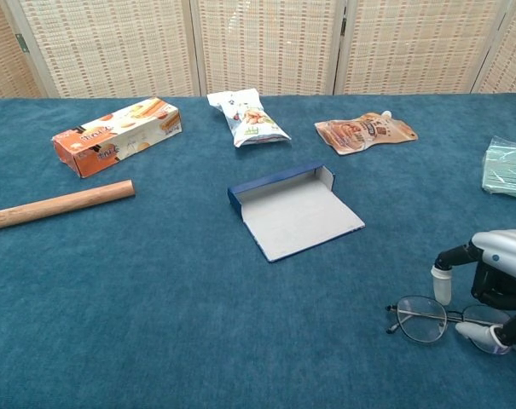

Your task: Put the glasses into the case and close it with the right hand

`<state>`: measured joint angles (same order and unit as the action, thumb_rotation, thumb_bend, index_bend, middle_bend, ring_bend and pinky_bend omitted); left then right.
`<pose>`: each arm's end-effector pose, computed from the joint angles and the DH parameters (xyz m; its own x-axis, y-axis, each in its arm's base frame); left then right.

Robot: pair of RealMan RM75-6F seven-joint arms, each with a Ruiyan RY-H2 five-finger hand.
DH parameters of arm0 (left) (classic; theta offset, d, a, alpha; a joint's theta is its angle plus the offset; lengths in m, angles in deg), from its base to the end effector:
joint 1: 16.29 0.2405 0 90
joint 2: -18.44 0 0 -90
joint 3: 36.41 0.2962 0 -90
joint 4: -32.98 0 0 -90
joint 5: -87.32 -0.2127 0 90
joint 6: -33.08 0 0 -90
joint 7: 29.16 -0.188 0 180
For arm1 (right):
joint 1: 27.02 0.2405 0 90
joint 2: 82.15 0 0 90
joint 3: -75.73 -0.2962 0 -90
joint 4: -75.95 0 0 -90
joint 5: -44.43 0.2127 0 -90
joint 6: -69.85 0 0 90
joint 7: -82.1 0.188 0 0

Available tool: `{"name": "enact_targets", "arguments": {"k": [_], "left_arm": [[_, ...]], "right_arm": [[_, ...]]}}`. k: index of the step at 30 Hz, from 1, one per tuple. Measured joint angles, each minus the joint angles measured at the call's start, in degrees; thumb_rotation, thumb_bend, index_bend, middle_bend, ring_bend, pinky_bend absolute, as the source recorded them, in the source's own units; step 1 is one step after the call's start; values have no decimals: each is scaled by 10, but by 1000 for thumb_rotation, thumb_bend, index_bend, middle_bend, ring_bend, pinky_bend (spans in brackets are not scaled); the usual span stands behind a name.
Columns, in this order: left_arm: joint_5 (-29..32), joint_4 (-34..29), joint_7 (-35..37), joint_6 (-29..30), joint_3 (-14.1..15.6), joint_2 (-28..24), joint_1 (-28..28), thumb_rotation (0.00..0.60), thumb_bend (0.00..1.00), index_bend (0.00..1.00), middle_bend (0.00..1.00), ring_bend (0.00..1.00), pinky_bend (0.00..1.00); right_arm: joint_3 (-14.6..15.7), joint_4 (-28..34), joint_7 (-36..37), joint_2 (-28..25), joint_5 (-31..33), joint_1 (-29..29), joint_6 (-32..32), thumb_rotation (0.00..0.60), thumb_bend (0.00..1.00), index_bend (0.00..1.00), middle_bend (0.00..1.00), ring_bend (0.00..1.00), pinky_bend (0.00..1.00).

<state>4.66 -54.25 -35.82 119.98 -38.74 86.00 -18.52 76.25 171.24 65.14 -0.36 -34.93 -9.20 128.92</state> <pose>-0.3796 0.2100 0.1693 0.5217 0.0077 0.8531 0.8489 0.0943 -0.5201 -0.2750 -0.2519 -0.0260 0.3921 -0.4460 0.8046 -0.9165 -0.2654 0.2995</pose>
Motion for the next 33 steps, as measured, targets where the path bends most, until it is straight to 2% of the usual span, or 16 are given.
{"name": "enact_targets", "arguments": {"k": [12, 21, 27, 33], "left_arm": [[0, 2, -1, -2, -1, 2, 0, 600, 187, 196, 165, 147, 238], [1, 2, -4, -5, -1, 2, -1, 600, 187, 195, 165, 147, 238], [0, 1, -5, -4, -2, 0, 0, 600, 187, 193, 165, 147, 238], [-1, -4, -9, -1, -2, 0, 1, 600, 187, 193, 165, 147, 238]], "right_arm": [[3, -5, 11, 4, 4, 9, 0, 600, 465, 557, 1000, 1000, 1000], [-1, -10, 27, 1, -2, 18, 2, 600, 481, 582, 1000, 1000, 1000], [-38, -5, 26, -15, -10, 54, -4, 600, 482, 585, 1000, 1000, 1000], [-85, -19, 12, -15, -1, 115, -41, 600, 481, 586, 1000, 1000, 1000]]}}
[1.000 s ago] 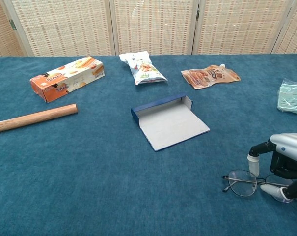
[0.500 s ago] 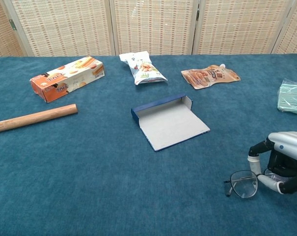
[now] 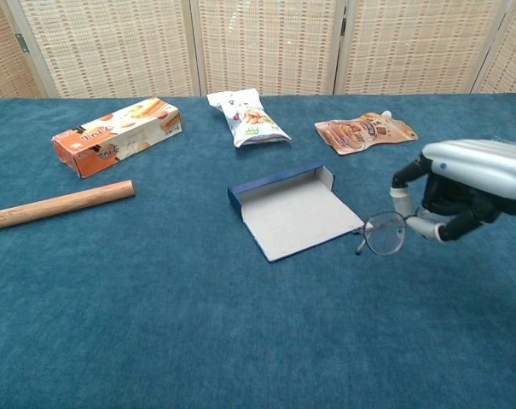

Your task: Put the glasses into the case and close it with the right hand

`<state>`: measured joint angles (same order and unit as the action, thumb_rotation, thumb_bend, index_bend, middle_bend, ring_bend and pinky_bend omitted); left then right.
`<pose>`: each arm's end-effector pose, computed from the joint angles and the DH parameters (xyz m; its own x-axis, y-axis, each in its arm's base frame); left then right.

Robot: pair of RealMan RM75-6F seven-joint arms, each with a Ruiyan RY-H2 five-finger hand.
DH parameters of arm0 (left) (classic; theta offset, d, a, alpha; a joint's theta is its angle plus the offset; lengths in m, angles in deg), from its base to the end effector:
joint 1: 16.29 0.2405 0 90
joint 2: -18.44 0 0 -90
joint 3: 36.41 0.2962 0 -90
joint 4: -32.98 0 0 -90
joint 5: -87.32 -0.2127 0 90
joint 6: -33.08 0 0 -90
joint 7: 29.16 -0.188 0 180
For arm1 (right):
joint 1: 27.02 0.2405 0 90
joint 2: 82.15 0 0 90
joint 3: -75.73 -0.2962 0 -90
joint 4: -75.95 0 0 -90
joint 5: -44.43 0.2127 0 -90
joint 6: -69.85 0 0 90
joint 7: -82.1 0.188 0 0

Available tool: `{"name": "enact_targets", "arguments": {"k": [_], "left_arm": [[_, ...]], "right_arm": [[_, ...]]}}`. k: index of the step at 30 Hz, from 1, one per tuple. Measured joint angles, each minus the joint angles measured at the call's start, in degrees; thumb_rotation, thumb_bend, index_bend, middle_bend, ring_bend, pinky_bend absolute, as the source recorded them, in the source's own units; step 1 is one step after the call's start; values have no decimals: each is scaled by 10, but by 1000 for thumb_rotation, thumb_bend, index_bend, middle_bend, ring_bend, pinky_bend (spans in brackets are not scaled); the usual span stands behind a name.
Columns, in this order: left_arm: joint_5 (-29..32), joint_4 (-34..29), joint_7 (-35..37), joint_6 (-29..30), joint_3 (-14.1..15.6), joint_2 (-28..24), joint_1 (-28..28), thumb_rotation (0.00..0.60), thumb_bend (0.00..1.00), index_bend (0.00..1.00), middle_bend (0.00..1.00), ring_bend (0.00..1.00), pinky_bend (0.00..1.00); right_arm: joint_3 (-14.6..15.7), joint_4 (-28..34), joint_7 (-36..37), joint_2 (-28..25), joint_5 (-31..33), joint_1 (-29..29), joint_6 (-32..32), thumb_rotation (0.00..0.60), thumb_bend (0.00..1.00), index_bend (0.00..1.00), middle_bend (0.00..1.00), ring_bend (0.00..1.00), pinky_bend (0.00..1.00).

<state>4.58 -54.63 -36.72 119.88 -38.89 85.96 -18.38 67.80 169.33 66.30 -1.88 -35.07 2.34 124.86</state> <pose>-0.3785 0.2096 0.1689 0.5298 0.0096 0.8480 0.8438 0.0946 -0.5283 -0.2108 -0.3416 -0.0013 0.4654 -0.2850 0.8380 -0.8451 -0.4245 0.3250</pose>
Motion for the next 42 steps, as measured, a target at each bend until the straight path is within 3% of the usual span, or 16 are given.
{"name": "enact_targets", "arguments": {"k": [7, 20, 23, 30, 39, 42], "left_arm": [[2, -7, -6, 6, 0, -6, 5, 600, 187, 193, 165, 147, 238], [8, -14, -14, 5, 0, -11, 9, 600, 187, 193, 164, 147, 238], [9, -14, -13, 4, 0, -11, 9, 600, 187, 192, 165, 147, 238], [9, -11, -13, 0, 1, -9, 8, 600, 187, 193, 165, 147, 238], [12, -7, -8, -2, 2, -7, 10, 600, 187, 193, 165, 147, 238], [9, -6, -6, -4, 4, -6, 10, 600, 187, 193, 165, 147, 238]], "right_arm": [[-36, -70, -6, 44, 21, 75, -52, 600, 477, 587, 1000, 1000, 1000], [-49, -226, 24, 161, 39, 159, -103, 600, 434, 582, 1000, 1000, 1000], [-49, -251, 32, 180, 42, 169, -104, 600, 402, 502, 1000, 1000, 1000], [-48, -283, 45, 200, 48, 184, -100, 600, 349, 164, 1000, 1000, 1000], [-32, -261, 47, 188, 35, 179, -76, 600, 287, 9, 1000, 1000, 1000], [-29, -264, 34, 188, 38, 180, -77, 600, 260, 0, 1000, 1000, 1000]]}}
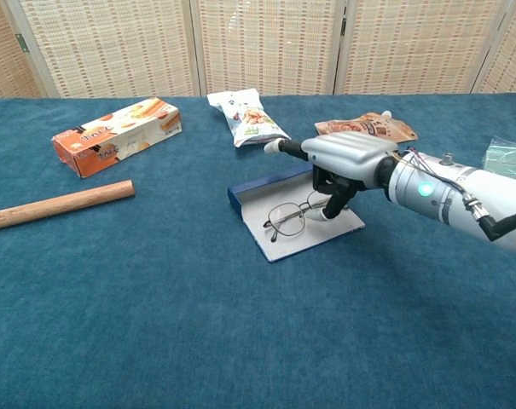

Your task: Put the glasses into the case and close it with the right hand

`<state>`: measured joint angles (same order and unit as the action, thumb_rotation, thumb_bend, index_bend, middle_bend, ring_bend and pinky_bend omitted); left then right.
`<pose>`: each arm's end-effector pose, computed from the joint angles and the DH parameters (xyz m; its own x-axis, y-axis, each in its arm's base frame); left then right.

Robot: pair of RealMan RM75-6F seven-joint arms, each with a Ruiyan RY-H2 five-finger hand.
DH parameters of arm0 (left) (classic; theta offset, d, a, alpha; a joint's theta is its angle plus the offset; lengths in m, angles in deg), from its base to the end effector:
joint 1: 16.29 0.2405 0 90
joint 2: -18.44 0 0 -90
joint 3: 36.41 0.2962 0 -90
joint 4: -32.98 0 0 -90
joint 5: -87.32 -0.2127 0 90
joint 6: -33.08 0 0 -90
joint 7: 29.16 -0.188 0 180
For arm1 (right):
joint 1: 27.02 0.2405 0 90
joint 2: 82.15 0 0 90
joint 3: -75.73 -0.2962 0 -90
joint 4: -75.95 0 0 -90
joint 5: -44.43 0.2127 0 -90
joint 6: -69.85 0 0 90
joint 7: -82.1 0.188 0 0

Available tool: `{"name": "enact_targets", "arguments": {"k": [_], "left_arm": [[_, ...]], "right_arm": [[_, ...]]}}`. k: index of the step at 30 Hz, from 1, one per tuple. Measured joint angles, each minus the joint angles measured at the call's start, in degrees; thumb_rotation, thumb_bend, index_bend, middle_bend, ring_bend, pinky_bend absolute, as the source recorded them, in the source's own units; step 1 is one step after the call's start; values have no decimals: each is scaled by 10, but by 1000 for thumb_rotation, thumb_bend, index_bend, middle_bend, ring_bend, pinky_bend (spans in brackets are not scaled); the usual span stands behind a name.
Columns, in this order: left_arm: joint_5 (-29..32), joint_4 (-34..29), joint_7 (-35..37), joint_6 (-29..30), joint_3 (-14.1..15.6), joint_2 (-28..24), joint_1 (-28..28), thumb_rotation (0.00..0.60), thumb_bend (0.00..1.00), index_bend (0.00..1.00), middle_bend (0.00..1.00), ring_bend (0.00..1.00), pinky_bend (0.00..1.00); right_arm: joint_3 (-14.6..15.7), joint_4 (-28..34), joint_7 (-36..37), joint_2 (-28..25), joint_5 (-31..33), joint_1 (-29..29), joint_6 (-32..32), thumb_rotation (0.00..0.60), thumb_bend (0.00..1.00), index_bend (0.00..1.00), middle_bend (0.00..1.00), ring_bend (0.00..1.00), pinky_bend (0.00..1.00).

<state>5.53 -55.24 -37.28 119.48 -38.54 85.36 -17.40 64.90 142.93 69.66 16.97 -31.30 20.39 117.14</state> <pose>-0.3846 0.2014 0.1707 0.5359 0.0347 0.8436 0.8354 0.1227 -0.5357 -0.1406 -0.4305 -0.0984 0.5474 -0.2347 0.8032 -0.7616 -0.5376 0.3620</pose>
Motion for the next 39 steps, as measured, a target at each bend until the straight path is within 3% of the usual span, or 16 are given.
{"name": "enact_targets", "arguments": {"k": [26, 39], "left_arm": [[13, 6, -1, -5, -1, 1, 5, 600, 187, 193, 165, 147, 238], [6, 7, 4, -4, 1, 4, 5, 600, 187, 193, 165, 147, 238]], "right_arm": [[-44, -187, -31, 107, 43, 104, -52, 600, 259, 0, 1000, 1000, 1000], [-3, -93, -22, 42, 13, 62, -10, 600, 259, 0, 1000, 1000, 1000]]}}
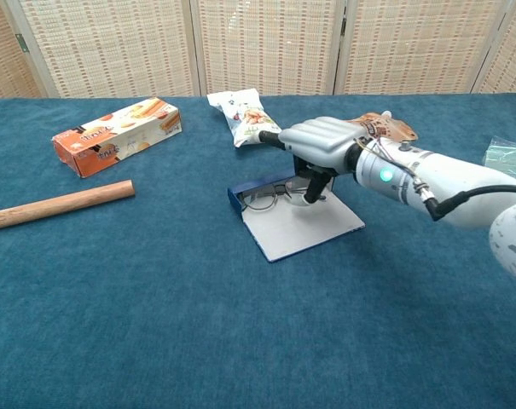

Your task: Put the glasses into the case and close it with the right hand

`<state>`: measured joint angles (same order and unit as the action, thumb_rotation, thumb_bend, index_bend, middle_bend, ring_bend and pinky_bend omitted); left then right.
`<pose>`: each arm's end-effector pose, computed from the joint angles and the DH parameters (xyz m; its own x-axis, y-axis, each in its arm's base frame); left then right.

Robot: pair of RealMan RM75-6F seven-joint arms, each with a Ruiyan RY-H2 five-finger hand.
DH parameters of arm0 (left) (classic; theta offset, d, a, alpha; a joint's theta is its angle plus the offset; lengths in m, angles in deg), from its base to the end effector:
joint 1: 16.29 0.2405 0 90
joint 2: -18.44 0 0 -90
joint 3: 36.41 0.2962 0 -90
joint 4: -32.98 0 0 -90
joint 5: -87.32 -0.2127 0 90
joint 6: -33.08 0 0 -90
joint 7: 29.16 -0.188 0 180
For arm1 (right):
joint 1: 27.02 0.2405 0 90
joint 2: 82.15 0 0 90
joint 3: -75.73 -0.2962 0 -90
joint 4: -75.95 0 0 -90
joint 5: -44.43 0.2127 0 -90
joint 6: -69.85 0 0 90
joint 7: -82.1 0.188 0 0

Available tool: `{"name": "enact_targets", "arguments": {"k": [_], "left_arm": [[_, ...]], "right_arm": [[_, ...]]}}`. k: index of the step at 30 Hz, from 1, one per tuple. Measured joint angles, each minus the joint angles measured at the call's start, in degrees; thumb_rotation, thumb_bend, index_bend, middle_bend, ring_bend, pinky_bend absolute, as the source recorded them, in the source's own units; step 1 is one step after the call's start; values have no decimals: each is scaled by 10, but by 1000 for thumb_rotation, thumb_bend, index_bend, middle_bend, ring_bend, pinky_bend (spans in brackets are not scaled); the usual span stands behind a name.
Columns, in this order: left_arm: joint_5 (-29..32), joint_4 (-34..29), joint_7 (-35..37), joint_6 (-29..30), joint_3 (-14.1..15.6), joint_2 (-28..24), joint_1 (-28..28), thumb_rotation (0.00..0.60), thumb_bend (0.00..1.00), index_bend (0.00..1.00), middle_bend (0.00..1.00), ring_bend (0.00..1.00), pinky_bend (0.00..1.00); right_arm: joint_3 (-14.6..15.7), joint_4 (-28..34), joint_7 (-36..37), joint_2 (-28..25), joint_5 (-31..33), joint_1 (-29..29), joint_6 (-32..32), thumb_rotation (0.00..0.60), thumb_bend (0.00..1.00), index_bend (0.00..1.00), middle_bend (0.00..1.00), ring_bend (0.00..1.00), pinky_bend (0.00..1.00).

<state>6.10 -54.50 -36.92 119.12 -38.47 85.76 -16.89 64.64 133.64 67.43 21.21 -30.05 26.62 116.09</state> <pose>-0.3906 0.1974 0.1690 0.5337 0.0473 0.8444 0.8335 0.1396 -0.5346 -0.1161 -0.4619 -0.1109 0.6305 -0.1425 0.7630 -0.6858 -0.5625 0.4617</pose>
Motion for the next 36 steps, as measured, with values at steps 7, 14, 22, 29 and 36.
{"name": "enact_targets", "arguments": {"k": [7, 14, 22, 29, 36], "left_arm": [[-1, -1, 2, 3, 1, -1, 3, 600, 187, 193, 165, 147, 238], [-4, 0, 5, 4, 4, 0, 5, 600, 187, 193, 165, 147, 238], [-12, -9, 9, 1, 6, -3, 2, 600, 187, 193, 162, 147, 238], [-14, -14, 8, -2, 6, -4, -1, 600, 187, 193, 162, 147, 238], [-12, -15, 7, -4, 6, -5, -1, 600, 187, 193, 162, 147, 238]], "right_arm": [[5, 15, 3, -10, 1, -15, 20, 600, 259, 12, 1000, 1000, 1000], [51, 43, 48, -33, -60, -63, 95, 600, 259, 225, 1000, 1000, 1000], [90, 53, 70, -56, -89, -112, 127, 600, 259, 248, 1000, 1000, 1000], [90, 36, 74, -53, -87, -119, 120, 600, 259, 248, 1000, 1000, 1000], [89, 20, 78, -44, -90, -121, 110, 600, 259, 248, 1000, 1000, 1000]]}}
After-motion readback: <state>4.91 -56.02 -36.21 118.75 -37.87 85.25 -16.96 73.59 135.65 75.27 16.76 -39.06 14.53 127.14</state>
